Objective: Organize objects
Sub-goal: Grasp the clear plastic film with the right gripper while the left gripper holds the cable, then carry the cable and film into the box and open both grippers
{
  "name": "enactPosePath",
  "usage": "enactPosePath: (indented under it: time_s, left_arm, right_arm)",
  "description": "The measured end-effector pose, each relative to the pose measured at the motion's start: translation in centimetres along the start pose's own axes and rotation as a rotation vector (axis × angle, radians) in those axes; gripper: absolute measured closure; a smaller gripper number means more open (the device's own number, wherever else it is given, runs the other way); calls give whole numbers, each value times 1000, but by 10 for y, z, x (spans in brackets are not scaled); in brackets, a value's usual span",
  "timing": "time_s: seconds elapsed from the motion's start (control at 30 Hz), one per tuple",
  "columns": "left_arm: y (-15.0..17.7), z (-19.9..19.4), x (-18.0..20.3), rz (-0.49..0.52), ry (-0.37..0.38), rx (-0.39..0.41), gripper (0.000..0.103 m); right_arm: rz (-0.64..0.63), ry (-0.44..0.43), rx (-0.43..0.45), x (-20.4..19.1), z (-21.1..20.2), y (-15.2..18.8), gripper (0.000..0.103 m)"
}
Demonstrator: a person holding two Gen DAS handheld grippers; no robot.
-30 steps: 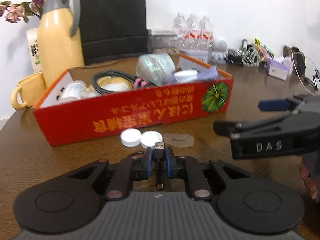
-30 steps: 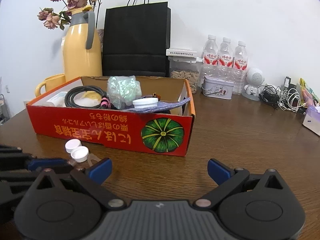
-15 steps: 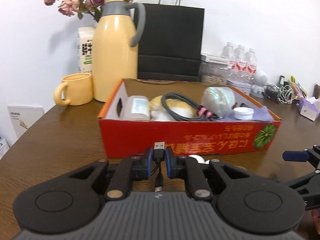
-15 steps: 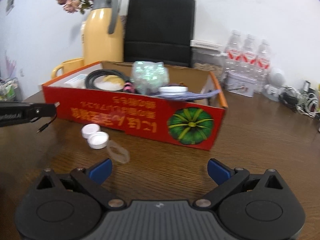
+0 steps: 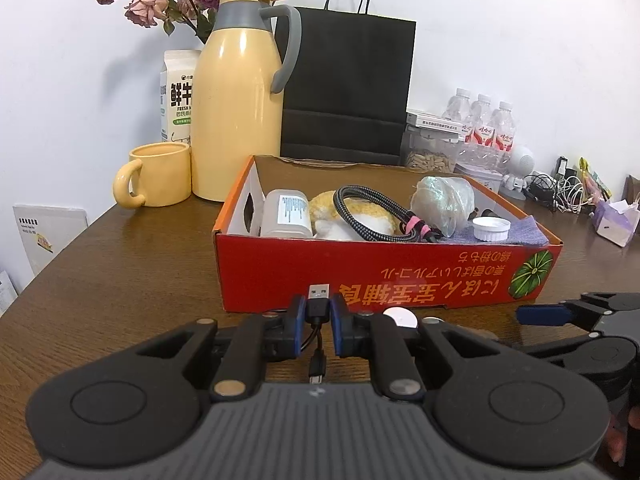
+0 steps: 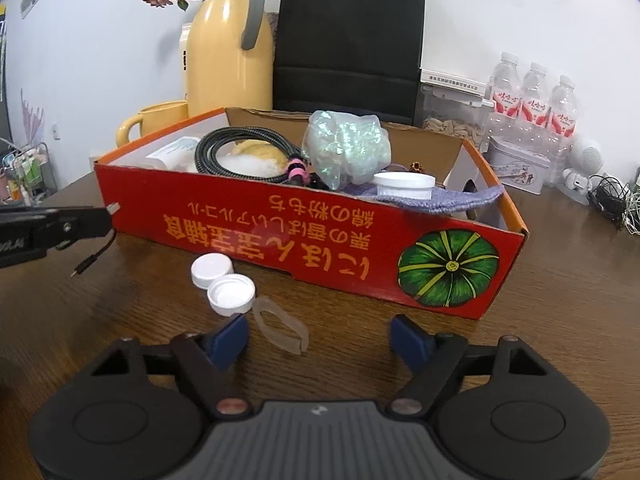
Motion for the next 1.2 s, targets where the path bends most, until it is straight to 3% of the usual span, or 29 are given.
enactPosePath:
  time_s: [0.03, 0.1, 0.13, 0.2, 0.27, 0.4, 0.83, 1.2]
  left_arm:
    - [0, 0, 0, -1, 1, 0, 89]
    - [0, 0, -1, -1, 4, -2, 89]
    - [1, -1, -1, 0, 6, -3, 89]
    - [1, -1, 0, 1, 8, -3, 89]
    - [1, -1, 0, 2, 10, -2, 89]
    - [1, -1, -1, 2, 12, -1, 89]
    - [-4, -7, 7, 15, 20, 24, 89]
    - [-53, -4, 28, 65, 22, 113, 89]
  right_arm:
    - [2, -7, 2, 0, 0, 0, 37]
    - [5, -43, 5, 0, -1, 0, 58]
    - [4, -62, 8, 0, -1, 0, 64]
    - [-11, -89, 16, -3, -4, 1, 88]
    - [-32, -83, 25, -8, -7, 1, 94]
    - [-41, -82, 45, -11, -13, 2, 99]
    - [-19, -85, 157, -11, -39, -2, 99]
    - [26, -44, 276, 12, -53, -46, 99]
Point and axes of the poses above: each gripper's, at about its wrist camera, not at the fingertips, and z roughly the way its jaws point, x to its right, y to its underside, the point moved 1 cm from there along z, roughly the way its jaws point, and after that the axes turned 10 degrees about y, right-handed, at the moved point
